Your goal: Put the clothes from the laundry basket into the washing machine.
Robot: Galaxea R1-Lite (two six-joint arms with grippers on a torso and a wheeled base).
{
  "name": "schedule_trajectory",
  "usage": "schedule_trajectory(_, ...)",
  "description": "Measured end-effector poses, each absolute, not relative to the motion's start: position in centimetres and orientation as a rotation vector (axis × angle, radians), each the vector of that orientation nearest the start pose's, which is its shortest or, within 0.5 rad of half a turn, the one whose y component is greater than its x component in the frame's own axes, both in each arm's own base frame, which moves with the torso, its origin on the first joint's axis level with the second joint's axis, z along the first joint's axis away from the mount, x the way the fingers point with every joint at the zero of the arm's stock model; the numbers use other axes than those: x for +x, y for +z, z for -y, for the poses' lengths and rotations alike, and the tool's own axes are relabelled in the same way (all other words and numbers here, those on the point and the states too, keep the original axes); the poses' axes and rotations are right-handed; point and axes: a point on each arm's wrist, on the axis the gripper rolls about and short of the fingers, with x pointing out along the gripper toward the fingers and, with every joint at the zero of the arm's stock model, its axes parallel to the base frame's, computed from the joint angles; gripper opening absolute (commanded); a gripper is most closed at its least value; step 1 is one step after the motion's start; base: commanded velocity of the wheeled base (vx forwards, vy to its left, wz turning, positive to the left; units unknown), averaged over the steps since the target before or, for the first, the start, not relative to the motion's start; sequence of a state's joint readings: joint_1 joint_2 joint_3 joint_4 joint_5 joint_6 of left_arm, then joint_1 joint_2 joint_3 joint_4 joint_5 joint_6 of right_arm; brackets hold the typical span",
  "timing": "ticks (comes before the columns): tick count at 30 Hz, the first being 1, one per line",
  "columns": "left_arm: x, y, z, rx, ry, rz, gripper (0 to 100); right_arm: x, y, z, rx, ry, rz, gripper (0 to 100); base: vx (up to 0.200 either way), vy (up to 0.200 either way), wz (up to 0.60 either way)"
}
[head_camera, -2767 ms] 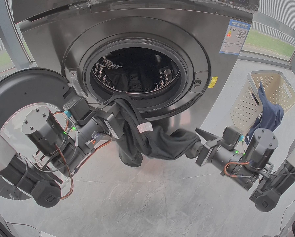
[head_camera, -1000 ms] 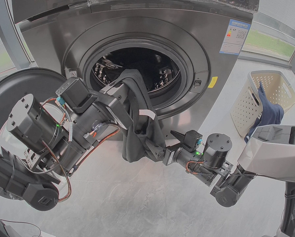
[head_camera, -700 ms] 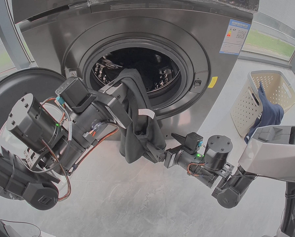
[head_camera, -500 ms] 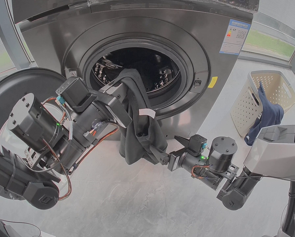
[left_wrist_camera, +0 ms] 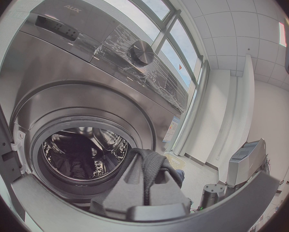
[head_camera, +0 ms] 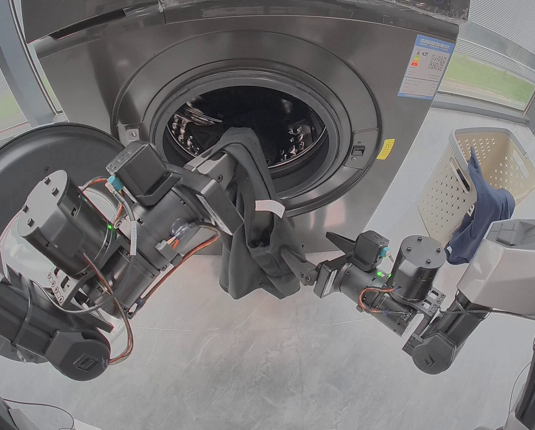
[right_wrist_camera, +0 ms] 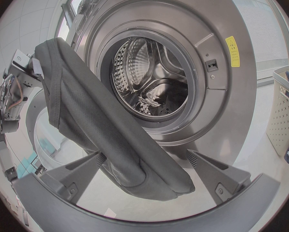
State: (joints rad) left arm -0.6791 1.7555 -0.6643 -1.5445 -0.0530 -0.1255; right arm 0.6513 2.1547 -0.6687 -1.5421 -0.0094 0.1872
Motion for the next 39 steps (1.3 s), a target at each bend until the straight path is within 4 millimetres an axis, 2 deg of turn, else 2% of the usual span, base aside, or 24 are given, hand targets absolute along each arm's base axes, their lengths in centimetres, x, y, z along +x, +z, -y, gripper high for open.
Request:
schedule_trajectory(5,22.8,21.9,18.8,-0.258,-0.768,0.396,0,29.6,7.8,-23.2,0.196,0.664,0.003,100,0.000,0.000,0.00)
schedule_trajectory(14,22.7,22.1,18.9,-0.260,-0.780,0.400,0,30.5,5.8,-26.4,0.177,0.736,0.014,100,0.000,0.000,0.00)
schedule_trajectory(21,22.3,22.3,19.1,-0.266,-0.794,0.406,0,32.5,4.8,-28.0,0.170,0.745,0.066,100,0.000,0.000,0.00)
schedule_trajectory(27,21.9,22.5,19.1,-0.269,-0.799,0.407,0,34.1,3.9,-28.2,0.169,0.724,0.087,100,0.000,0.000,0.00)
schedule_trajectory(39,21.6,22.3,18.6,-0.272,-0.796,0.400,0,34.4,3.1,-28.3,0.170,0.719,0.079,100,0.000,0.000,0.00)
